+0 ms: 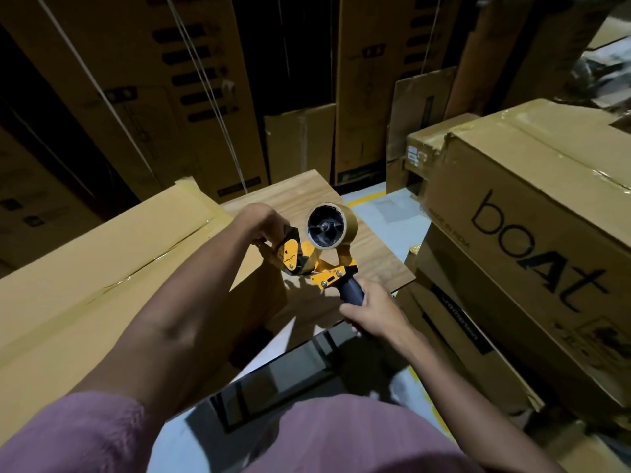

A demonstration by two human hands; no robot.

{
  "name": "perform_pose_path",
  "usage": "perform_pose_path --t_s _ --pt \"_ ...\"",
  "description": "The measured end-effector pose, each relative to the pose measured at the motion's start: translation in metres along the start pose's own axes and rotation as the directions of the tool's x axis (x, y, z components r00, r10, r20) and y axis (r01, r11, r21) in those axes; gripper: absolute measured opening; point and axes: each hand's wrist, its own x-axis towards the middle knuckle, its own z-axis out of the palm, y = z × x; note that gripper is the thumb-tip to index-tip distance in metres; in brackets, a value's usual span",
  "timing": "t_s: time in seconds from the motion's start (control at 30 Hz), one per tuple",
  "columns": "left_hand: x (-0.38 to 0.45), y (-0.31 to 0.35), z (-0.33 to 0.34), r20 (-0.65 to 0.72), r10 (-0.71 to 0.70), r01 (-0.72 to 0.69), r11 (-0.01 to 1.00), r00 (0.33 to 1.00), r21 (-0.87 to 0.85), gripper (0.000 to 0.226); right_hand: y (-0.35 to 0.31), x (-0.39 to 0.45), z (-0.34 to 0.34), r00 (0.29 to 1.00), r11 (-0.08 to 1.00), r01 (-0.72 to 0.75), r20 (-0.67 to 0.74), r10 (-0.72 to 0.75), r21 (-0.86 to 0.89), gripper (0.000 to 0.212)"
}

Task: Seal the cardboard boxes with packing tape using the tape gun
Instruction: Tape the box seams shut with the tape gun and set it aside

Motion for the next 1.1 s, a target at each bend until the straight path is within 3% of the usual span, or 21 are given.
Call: perform_pose_path --t_s 0.1,0.27,0.53,0.67,0.83,0.93,1.1 --pt "0.005 -0.005 0.002 -0.022 0.018 -0.021 0.993 1.0 -0.116 0.046 -0.001 0.004 -0.001 0.999 0.999 -0.034 0.02 0.033 0.024 0.026" --pt "0.008 -0.013 0.007 -0.084 0.062 -0.081 0.969 0.995 -0.234 0.025 -0.003 0.012 0.004 0.989 0.991 -0.115 0.105 0.107 0.071 0.026" --pt "0.003 -0.013 0.019 -0.192 0.092 -0.126 0.978 0.977 -0.169 0.016 0.007 0.022 0.014 0.996 0.998 -0.07 0.062 0.071 -0.006 0.032" --pt "0.004 -0.012 0.024 -0.226 0.1 -0.138 0.977 0.969 -0.16 0.015 0.012 0.023 0.019 0.995 0.996 -0.081 0.066 0.078 0.046 0.033" --pt "0.011 -0.015 0.027 -0.177 0.111 -0.148 0.966 0.978 -0.211 0.012 0.032 0.012 0.021 0.999 0.981 0.007 0.035 0.0 -0.192 0.024" --pt "0.015 -0.012 0.028 -0.178 0.131 -0.173 0.954 0.975 -0.244 0.014 0.046 0.001 0.025 0.998 0.993 -0.061 0.019 0.063 -0.099 0.02" --pt "0.015 -0.018 0.033 -0.233 0.16 -0.212 0.953 0.959 -0.218 0.016 0.048 0.015 0.039 0.973 0.948 -0.199 -0.062 0.221 0.248 0.008"
